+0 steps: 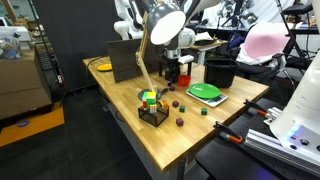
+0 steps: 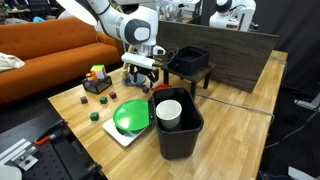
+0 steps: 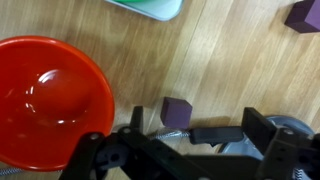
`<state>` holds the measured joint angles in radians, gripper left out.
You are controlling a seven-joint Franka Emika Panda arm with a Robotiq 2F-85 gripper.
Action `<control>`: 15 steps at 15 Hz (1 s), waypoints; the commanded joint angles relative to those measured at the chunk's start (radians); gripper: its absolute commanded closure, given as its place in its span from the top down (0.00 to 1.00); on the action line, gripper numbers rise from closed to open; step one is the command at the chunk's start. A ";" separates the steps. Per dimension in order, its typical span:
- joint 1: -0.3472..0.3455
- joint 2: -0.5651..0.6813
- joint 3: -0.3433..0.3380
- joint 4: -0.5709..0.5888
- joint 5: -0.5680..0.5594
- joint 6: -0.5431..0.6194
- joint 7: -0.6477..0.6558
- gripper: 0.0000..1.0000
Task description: Put the purple thing to the furthest right on the plate
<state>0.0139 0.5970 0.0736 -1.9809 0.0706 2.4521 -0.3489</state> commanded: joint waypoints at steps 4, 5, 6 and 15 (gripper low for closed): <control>-0.023 0.052 0.028 0.041 -0.012 -0.024 0.008 1.00; -0.023 0.059 0.029 0.045 -0.014 -0.023 0.007 1.00; -0.023 0.067 0.028 0.051 -0.017 -0.023 0.007 1.00; -0.027 0.057 0.023 0.036 -0.018 -0.004 0.014 0.30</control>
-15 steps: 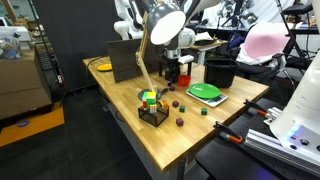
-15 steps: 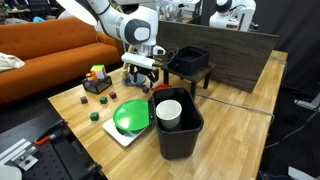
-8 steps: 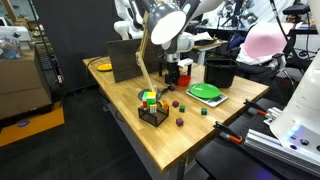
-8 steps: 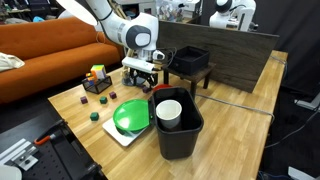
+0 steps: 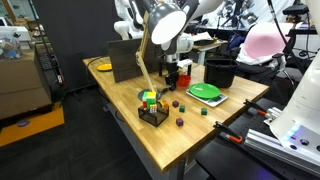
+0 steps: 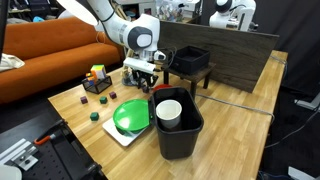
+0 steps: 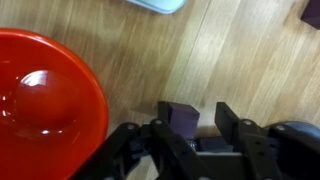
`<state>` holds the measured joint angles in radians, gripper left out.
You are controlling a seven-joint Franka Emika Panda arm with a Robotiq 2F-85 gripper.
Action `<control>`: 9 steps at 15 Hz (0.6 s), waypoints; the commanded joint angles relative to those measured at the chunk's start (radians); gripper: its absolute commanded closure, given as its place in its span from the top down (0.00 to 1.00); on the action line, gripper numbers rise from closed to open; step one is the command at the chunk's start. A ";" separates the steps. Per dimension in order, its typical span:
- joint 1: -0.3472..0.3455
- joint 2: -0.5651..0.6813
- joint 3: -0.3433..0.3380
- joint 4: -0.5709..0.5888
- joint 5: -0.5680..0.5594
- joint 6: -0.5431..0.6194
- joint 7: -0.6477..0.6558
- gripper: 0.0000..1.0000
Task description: Put the purple thing to the furthest right on the plate
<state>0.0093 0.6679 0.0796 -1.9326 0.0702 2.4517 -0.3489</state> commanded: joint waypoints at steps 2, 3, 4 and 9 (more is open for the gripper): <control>-0.025 -0.042 0.016 -0.041 -0.016 0.007 0.018 0.16; -0.025 -0.056 0.014 -0.053 -0.017 0.011 0.020 0.10; -0.025 -0.069 0.013 -0.064 -0.017 0.014 0.023 0.04; -0.036 -0.243 0.017 -0.224 0.003 0.050 0.031 0.07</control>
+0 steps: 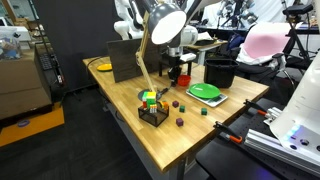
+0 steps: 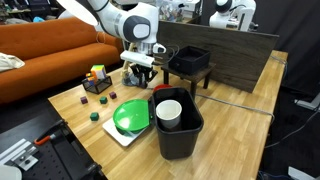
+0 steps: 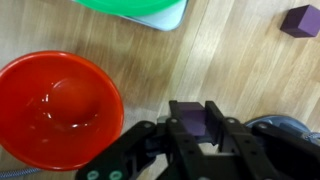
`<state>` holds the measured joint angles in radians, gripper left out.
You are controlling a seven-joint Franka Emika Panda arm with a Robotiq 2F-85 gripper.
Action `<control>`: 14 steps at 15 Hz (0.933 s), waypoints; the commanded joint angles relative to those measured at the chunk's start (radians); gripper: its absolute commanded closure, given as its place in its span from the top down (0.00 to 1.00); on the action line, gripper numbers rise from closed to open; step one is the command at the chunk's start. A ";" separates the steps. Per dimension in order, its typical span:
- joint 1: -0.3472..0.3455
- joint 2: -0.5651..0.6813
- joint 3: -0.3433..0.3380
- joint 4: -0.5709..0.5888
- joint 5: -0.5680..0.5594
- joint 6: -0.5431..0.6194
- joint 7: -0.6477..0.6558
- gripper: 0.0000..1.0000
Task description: Put the purple thing to the furthest right on the plate
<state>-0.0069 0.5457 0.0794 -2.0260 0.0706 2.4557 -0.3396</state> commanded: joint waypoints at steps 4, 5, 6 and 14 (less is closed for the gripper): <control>-0.002 -0.304 -0.001 -0.306 0.004 0.033 0.092 0.07; 0.000 -0.346 -0.006 -0.349 0.007 0.029 0.115 0.07; 0.001 -0.386 -0.014 -0.394 0.009 0.026 0.148 0.07; -0.006 -0.517 -0.079 -0.599 -0.003 0.027 0.361 0.07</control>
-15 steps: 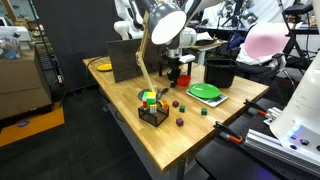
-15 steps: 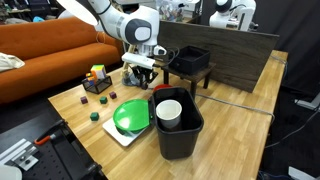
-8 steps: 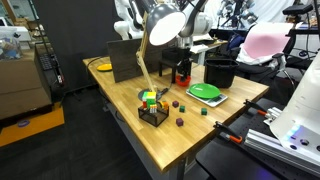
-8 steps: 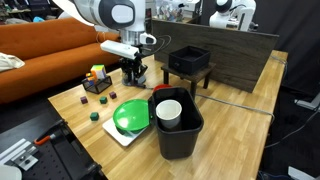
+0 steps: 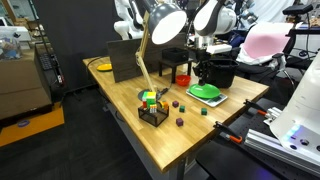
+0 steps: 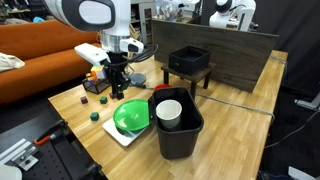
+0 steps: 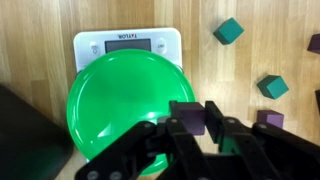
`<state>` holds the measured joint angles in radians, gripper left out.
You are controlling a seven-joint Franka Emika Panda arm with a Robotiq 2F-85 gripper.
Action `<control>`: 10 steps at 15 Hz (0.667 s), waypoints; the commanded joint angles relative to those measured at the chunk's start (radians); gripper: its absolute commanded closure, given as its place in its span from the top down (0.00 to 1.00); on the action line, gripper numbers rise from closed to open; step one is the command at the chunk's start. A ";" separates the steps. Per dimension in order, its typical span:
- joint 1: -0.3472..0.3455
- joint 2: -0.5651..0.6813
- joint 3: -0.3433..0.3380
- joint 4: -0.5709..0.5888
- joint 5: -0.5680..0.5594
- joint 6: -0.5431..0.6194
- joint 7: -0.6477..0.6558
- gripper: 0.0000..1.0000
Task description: Put the purple thing to the furthest right on the plate
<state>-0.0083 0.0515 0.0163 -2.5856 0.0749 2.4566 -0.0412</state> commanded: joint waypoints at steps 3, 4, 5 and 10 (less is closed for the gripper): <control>-0.015 0.015 -0.042 -0.031 -0.005 0.043 0.097 0.07; -0.018 0.026 -0.050 -0.023 0.002 0.049 0.099 0.07; -0.022 0.039 -0.058 -0.015 0.003 0.055 0.101 0.07; -0.046 0.103 -0.067 0.024 0.103 0.088 0.057 0.17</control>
<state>-0.0350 0.1181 -0.0625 -2.5868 0.1125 2.5222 0.0449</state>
